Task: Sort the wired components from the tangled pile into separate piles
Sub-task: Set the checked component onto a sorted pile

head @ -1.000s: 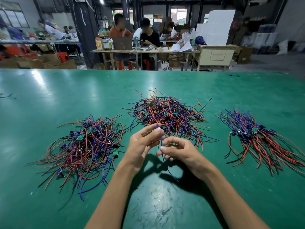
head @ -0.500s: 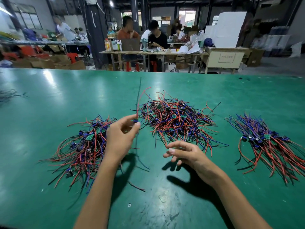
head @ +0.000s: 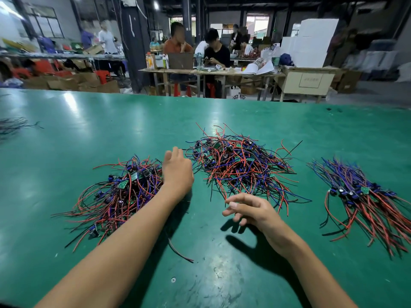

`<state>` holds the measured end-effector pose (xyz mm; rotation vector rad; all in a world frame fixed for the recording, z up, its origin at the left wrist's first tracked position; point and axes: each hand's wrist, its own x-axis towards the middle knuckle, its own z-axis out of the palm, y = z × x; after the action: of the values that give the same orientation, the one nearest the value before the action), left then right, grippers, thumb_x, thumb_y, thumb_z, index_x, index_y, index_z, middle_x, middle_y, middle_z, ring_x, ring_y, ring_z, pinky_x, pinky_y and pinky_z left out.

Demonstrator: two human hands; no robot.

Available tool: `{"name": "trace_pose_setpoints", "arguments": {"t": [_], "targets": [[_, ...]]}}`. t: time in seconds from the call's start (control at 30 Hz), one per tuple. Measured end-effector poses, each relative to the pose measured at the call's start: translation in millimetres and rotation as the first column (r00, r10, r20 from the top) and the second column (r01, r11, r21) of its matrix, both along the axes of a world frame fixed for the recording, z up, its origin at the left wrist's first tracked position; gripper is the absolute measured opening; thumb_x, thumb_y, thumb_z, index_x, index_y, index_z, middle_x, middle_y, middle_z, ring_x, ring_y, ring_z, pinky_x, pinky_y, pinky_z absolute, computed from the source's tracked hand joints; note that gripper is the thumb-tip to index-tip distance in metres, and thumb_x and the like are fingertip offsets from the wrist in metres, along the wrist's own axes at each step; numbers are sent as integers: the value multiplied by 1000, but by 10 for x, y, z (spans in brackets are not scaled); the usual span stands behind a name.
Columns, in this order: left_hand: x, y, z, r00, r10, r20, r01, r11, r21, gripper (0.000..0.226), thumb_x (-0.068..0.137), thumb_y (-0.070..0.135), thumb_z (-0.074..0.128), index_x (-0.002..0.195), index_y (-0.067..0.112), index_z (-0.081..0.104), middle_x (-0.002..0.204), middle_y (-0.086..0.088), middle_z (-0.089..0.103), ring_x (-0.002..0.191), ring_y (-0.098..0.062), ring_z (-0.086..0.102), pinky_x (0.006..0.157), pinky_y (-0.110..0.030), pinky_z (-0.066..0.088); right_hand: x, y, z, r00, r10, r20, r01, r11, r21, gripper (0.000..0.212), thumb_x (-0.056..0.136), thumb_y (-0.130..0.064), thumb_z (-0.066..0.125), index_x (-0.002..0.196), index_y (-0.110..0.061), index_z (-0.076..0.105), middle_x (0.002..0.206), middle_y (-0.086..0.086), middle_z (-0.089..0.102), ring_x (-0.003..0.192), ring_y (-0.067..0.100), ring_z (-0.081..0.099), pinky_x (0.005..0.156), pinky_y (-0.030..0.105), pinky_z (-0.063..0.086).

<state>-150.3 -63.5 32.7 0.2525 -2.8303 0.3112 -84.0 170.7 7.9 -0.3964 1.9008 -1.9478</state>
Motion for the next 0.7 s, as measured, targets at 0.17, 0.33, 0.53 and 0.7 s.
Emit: {"name": "trace_pose_setpoints", "arguments": {"t": [0.17,0.33,0.53,0.7], "targets": [[-184,-63,-146,992,96,81,-108,982,153,14,98,19,56,106,14,66,121,-9,56,123,-26,40,101,-37,29,-17,-11,-40,1000,-27,-12,27,1000,-4,21,87,-23,76,104,-11,72,93,14,77,66,8,58,60,16,48],[-85,46,-20,984,127,124,-162,928,335,23,98,33,56,82,17,52,123,-13,50,121,-29,36,99,-41,26,-46,-21,-46,999,-35,0,35,999,-2,17,89,-24,73,103,-13,73,93,13,78,66,9,58,59,17,48],[371,408,-52,995,87,-54,-47,857,514,34,101,38,46,99,19,75,126,-8,46,121,-28,29,97,-45,20,-49,-39,-41,997,-64,40,65,998,-11,14,94,-19,68,103,-10,73,91,13,77,64,10,58,58,17,48],[757,671,-172,967,56,-247,89,840,536,26,104,39,42,105,29,66,117,2,56,113,-21,44,87,-39,19,-64,-67,-51,986,-137,93,140,990,-31,16,100,-14,59,108,-8,72,83,11,77,57,9,59,53,17,49]]}}
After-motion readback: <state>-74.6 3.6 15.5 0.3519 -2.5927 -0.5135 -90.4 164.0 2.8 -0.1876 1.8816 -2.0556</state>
